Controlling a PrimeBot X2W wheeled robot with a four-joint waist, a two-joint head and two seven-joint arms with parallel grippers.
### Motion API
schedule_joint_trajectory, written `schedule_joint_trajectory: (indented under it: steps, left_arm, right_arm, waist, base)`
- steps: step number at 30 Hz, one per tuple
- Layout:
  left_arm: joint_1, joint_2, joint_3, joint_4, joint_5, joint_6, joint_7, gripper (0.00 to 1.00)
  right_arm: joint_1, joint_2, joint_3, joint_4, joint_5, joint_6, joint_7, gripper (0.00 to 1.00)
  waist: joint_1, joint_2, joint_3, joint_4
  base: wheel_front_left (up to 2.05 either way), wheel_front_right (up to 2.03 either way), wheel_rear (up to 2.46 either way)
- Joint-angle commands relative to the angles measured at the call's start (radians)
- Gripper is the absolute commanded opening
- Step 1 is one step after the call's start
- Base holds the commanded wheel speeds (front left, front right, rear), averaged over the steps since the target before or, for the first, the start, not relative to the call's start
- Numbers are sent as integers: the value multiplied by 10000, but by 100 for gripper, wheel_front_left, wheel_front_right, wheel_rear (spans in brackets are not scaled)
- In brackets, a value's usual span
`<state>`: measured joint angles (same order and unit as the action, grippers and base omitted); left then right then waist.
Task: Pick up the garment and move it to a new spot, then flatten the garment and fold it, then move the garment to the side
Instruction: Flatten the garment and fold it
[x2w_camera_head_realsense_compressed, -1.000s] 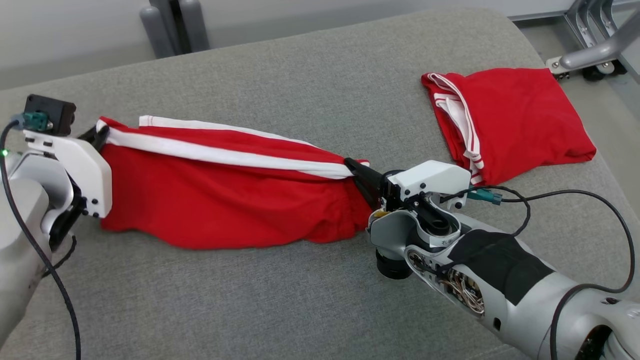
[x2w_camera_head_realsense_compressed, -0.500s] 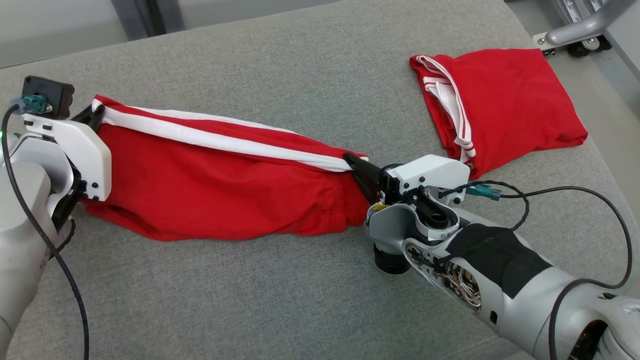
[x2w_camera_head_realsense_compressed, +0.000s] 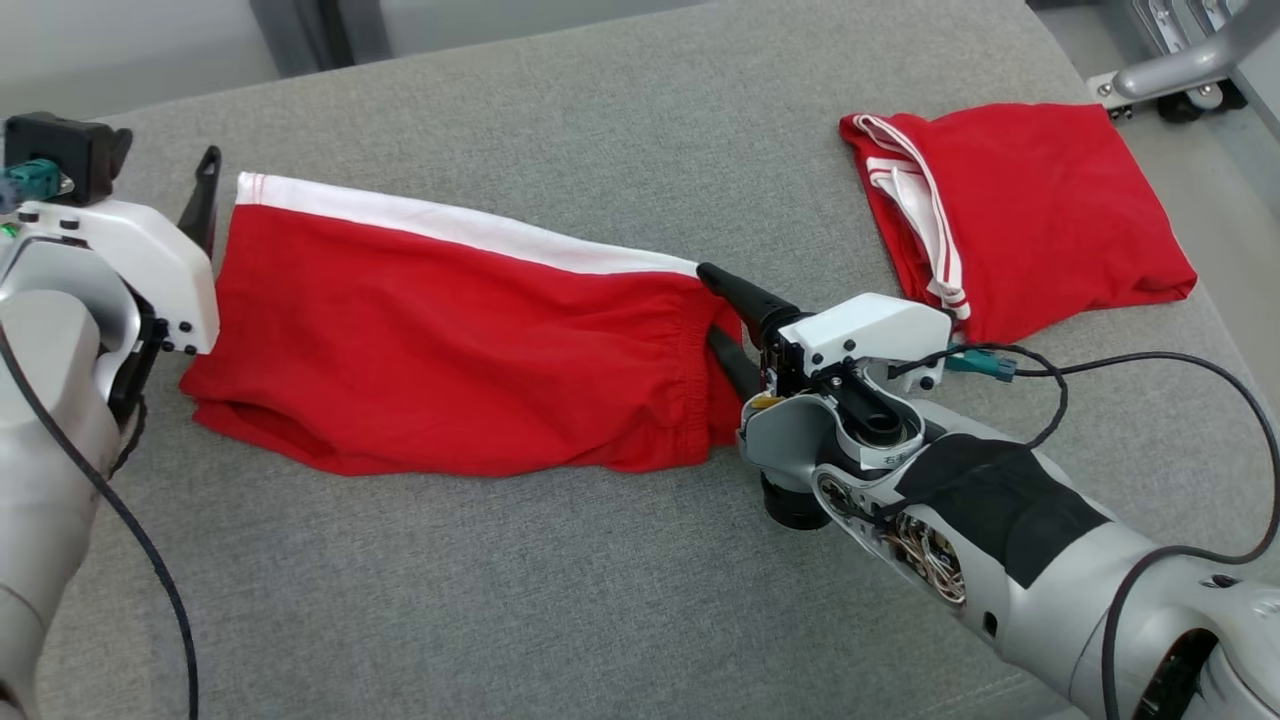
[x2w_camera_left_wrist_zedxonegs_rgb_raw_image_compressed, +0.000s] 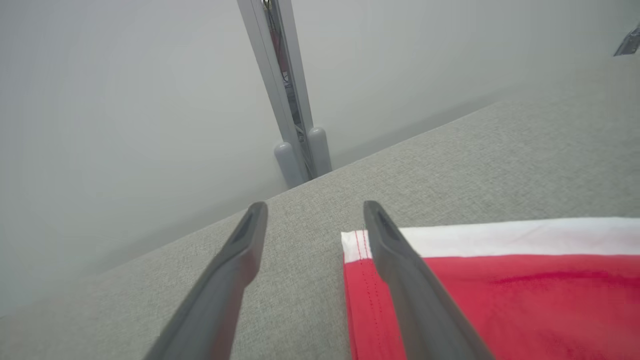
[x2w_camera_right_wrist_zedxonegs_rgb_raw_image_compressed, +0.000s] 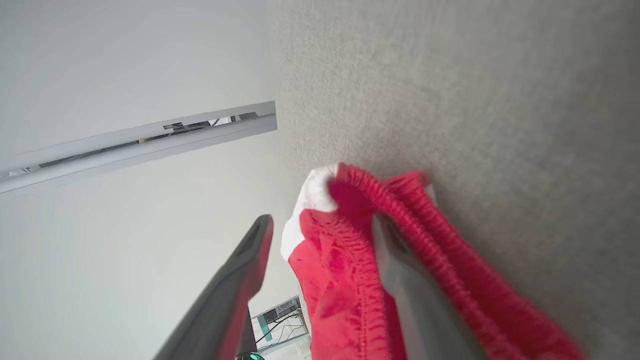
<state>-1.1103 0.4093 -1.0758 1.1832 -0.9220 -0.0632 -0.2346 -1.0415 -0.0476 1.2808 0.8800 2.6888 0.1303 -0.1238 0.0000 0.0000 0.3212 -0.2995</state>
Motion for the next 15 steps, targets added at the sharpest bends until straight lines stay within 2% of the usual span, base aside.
schedule_joint_trajectory:
  steps: [1,9,13,15]
  left_arm:
    - [-27,-74,49,64,71,63,-115,100]
    - [371,-302,273,-91,151,-42,-295,100]
    - [707,-207,732,-792,342,176,-296,100]
    - [890,-113,1095,-1317,486,350,-298,100]
  right_arm:
    - [-29,-63,16,123,-187,8,17,100]
    - [-169,-295,16,1247,-2968,8,-36,100]
    - [-296,-608,16,1724,-4592,10,-673,100]
    - [-391,-874,14,1860,-6013,10,-1133,100]
  waist:
    - [0,0,-121,91]
    - [0,0,-887,442]
    - [0,0,-1342,676]
    - [0,0,-1545,825]
  base:
    - [0,0,0]
    - [0,0,0]
    - [0,0,0]
    - [0,0,0]
